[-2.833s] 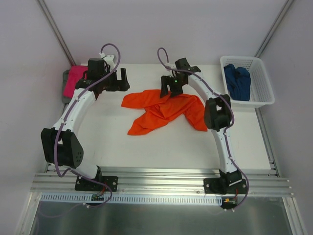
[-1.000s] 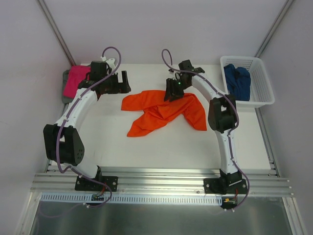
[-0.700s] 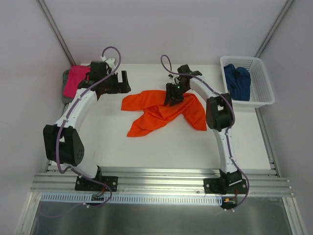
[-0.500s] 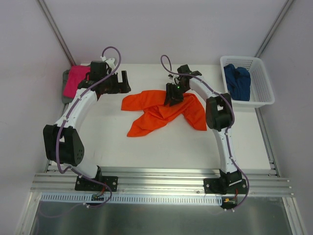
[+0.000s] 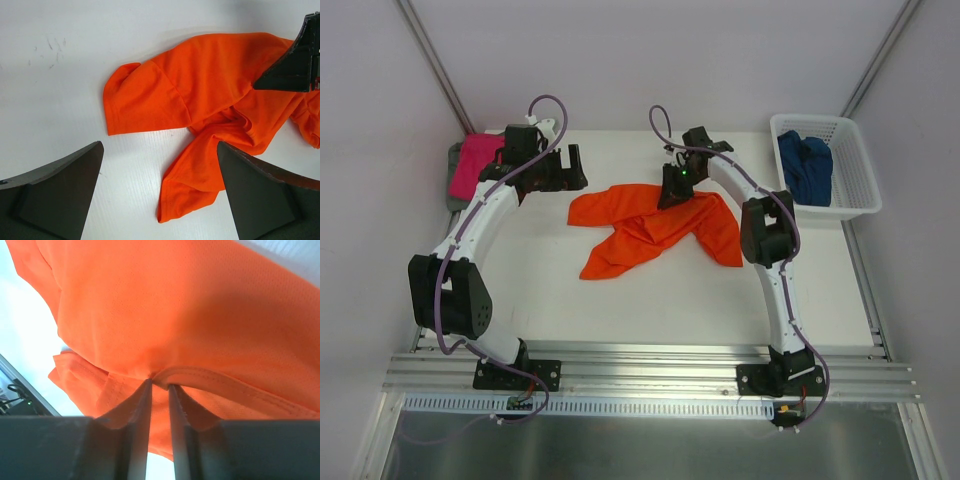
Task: Fold and stack the t-shirts
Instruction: Flatten the tshirt out
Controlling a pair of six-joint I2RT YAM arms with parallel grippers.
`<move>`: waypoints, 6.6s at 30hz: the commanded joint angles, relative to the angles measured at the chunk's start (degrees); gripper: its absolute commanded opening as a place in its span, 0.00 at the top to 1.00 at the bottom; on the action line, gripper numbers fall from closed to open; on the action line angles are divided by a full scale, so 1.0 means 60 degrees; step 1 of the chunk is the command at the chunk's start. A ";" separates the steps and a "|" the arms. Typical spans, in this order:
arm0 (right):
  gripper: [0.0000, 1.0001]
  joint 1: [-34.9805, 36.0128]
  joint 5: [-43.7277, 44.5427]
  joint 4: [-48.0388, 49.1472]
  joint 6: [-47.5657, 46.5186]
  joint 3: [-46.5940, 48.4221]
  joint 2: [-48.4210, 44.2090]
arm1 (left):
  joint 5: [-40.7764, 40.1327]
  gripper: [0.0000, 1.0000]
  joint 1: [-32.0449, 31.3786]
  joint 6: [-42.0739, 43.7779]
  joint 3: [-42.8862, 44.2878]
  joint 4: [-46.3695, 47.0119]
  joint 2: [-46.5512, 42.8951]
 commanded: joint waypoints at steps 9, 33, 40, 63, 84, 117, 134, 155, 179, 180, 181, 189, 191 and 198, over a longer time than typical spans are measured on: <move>0.99 -0.0183 0.0091 0.0154 -0.0023 0.0736 -0.0098 | -0.0045 0.01 0.0083 0.0107 0.0057 0.0151 -0.0187; 0.99 -0.2264 0.2403 -0.0065 -0.0668 0.1074 -0.1035 | 0.0160 0.01 0.0053 -0.0054 0.0012 0.0151 -0.0069; 0.99 -0.2396 0.4602 -0.0198 -0.0537 0.0781 -0.1431 | 0.0146 0.01 0.0053 -0.0069 0.0012 0.0151 -0.0040; 0.03 0.0018 0.2599 -0.0989 -0.2000 0.1145 -0.1436 | 0.0278 0.01 -0.0020 -0.0171 0.0364 0.0298 0.0400; 0.05 0.0534 0.3193 -0.1077 -0.1604 0.2054 0.0428 | -0.0177 0.01 -0.0005 0.0165 -0.0119 0.0166 -0.0421; 0.12 0.0123 0.5217 -0.1752 -0.2396 -0.0213 -0.2192 | 0.0087 0.01 0.0009 -0.0201 0.0437 0.0415 0.0282; 0.12 0.0914 0.6291 -0.2425 -0.4477 0.1204 -0.0055 | -0.0074 0.01 0.0009 -0.0098 0.0276 0.0474 0.0063; 0.13 0.1618 0.4648 -0.0845 -0.4330 0.0243 -0.1179 | -0.0045 0.01 0.0083 -0.0186 -0.0222 0.0473 -0.0362; 0.12 0.2393 0.5921 -0.1077 -0.5604 0.0166 -0.0215 | 0.0072 0.01 0.0083 -0.0303 -0.0544 0.0444 -0.0597; 0.12 0.2452 0.5936 -0.1033 -0.5619 0.0151 -0.0245 | 0.0087 0.01 0.0083 -0.0332 -0.0559 0.0444 -0.0597; 0.12 0.2496 0.5921 -0.1019 -0.5634 0.0122 -0.0259 | 0.0145 0.01 0.0083 -0.0361 -0.0574 0.0444 -0.0582; 0.53 0.2585 0.6331 -0.1121 -0.5795 -0.0185 0.0077 | 0.0043 0.01 0.0083 -0.0245 -0.0676 0.0430 -0.0845; 0.74 0.2585 0.6448 -0.1034 -0.5780 -0.0288 0.0019 | 0.0028 0.01 0.0083 -0.0245 -0.0749 0.0400 -0.0933; 0.90 0.2526 0.6785 -0.0887 -0.5882 -0.0318 -0.0391 | 0.0189 0.01 0.0083 -0.0318 -0.0896 0.0415 -0.0919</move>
